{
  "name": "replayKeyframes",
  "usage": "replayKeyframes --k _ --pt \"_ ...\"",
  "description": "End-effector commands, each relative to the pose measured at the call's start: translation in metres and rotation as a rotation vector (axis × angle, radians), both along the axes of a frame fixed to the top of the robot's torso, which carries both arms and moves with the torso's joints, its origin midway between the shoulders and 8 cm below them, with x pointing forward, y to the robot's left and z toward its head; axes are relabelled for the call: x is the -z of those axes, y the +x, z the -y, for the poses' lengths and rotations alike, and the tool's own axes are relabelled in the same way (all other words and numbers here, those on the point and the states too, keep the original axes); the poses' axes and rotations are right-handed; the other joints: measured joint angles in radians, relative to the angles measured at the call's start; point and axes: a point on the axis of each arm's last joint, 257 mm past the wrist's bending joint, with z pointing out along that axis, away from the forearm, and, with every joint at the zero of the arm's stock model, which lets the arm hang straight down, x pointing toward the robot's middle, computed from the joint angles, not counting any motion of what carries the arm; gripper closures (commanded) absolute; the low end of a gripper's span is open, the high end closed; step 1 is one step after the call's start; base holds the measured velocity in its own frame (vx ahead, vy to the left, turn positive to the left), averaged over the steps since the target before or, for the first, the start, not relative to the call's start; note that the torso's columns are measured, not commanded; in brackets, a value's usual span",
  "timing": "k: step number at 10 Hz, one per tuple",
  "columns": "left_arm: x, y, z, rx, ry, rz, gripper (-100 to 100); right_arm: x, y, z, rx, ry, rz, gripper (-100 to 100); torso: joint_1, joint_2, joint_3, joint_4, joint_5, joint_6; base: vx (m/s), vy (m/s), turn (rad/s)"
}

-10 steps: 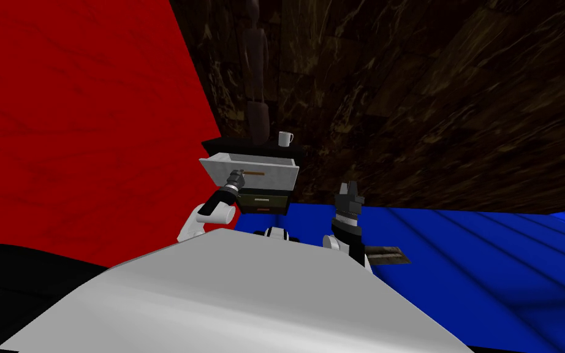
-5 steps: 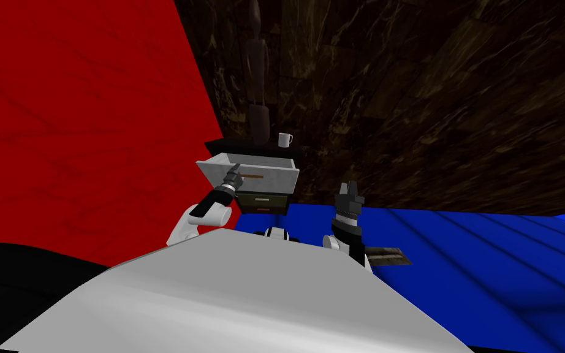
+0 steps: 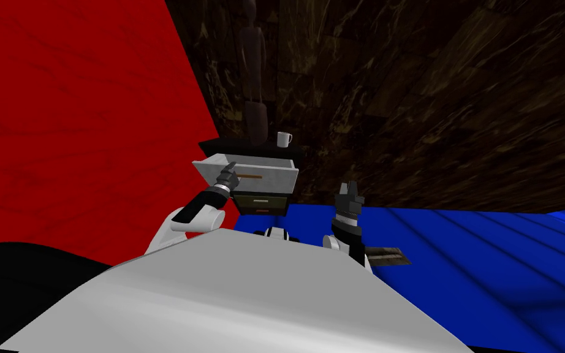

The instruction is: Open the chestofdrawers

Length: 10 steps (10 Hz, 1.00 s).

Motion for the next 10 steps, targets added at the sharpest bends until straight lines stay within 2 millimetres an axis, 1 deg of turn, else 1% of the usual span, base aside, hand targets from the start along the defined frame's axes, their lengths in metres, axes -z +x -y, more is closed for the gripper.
replayKeyframes --k 1,2,3,4,5,10 --pt "-0.013 -0.009 0.001 -0.003 0.001 0.006 -100 0.0 0.0 0.0 0.0 0.0 0.0 0 -0.001 0.001 0.001 0.002 -0.001 0.0 0.031 0.007 -0.007" --pt "-0.018 -0.014 0.001 -0.005 0.0 0.006 -100 0.0 0.0 0.0 0.0 0.0 0.0 0 -0.002 0.004 0.002 0.003 -0.002 0.0 0.032 0.009 -0.024" --pt "-0.018 -0.014 0.001 -0.005 0.0 0.006 -100 0.0 0.0 0.0 0.0 0.0 0.0 0 -0.003 0.005 0.003 0.005 -0.003 0.0 0.024 0.005 -0.017" --pt "-0.008 -0.012 0.0 -0.006 -0.005 -0.016 -100 0.0 0.0 0.0 0.0 0.0 0.0 0 -0.003 0.007 0.003 0.005 -0.004 -0.001 0.012 0.002 -0.003" --pt "-0.006 -0.012 -0.001 -0.006 -0.006 -0.02 0 0.0 0.0 0.0 0.0 0.0 0.0 0 -0.002 0.006 0.004 0.004 -0.002 -0.001 0.006 0.0 -0.002" --pt "0.0 -0.012 -0.002 -0.009 -0.009 -0.037 0 0.0 0.0 0.0 0.0 0.0 0.0 0 -0.001 0.0 0.0 -0.001 0.0 0.0 0.0 0.0 0.0"
